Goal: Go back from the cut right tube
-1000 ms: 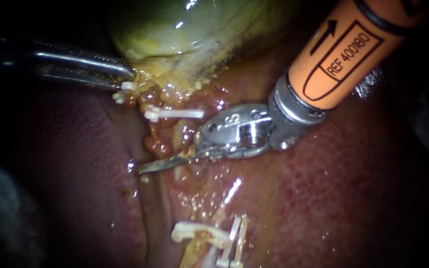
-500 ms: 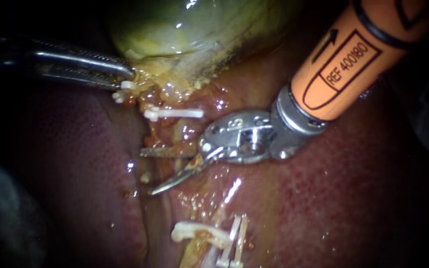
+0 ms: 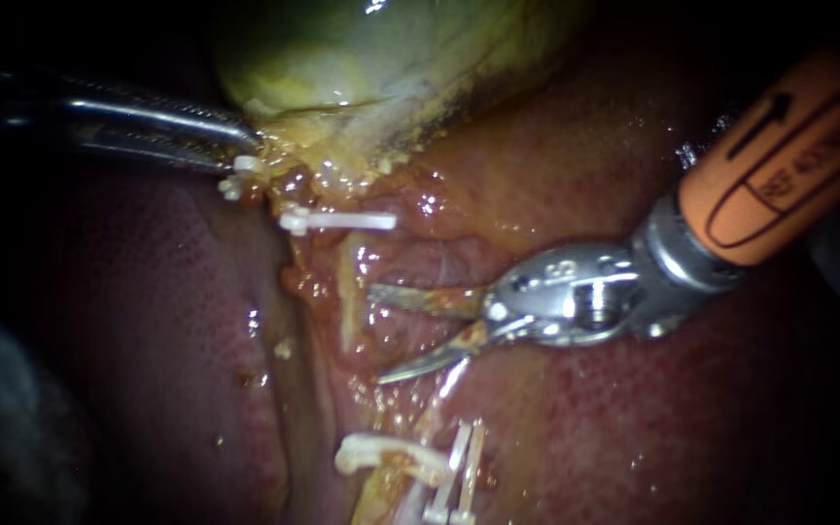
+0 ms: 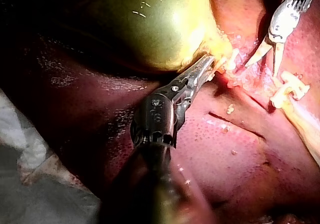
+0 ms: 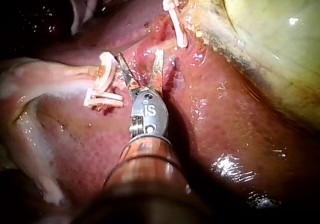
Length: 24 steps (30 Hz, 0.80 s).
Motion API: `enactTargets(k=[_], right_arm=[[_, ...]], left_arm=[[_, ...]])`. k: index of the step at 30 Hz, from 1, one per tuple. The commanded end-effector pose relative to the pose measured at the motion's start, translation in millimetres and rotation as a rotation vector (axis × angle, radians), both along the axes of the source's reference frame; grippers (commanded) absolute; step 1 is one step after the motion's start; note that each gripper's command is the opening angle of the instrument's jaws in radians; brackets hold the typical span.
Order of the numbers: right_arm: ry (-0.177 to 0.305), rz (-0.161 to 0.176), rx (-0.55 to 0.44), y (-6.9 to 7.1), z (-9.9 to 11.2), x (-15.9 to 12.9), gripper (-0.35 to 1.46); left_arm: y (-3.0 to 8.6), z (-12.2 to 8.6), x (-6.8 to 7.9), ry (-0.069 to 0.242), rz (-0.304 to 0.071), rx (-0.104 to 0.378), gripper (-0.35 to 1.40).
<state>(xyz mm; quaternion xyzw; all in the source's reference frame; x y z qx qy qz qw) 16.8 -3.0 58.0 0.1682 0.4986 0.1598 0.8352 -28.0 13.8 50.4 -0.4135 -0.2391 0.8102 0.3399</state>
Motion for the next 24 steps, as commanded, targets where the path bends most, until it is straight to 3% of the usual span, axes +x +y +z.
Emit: enactTargets(k=[1,6,9,15,24], right_arm=[[-0.022,-0.008,-0.014,0.1,0.0,-0.7,1.43],[-0.129,-0.030,-0.065,0.7,-0.5,-4.1,1.43],[-0.157,-0.034,-0.081,1.1,-0.8,-5.7,1.43],[-0.150,-0.054,-0.073,1.4,-1.0,-7.4,1.43],[-0.139,-0.069,-0.071,1.4,-1.0,-7.9,1.43]], left_arm=[[0.0,0.0,0.0,0.000,0.000,0.000,-0.35],[0.0,0.0,0.0,0.000,0.000,0.000,-0.35],[-0.1,0.1,0.0,0.000,0.000,-0.001,-0.35],[-0.8,1.1,-0.7,0.005,-0.004,-0.009,-0.35],[-1.7,5.1,-2.8,0.005,0.009,-0.015,-0.35]])
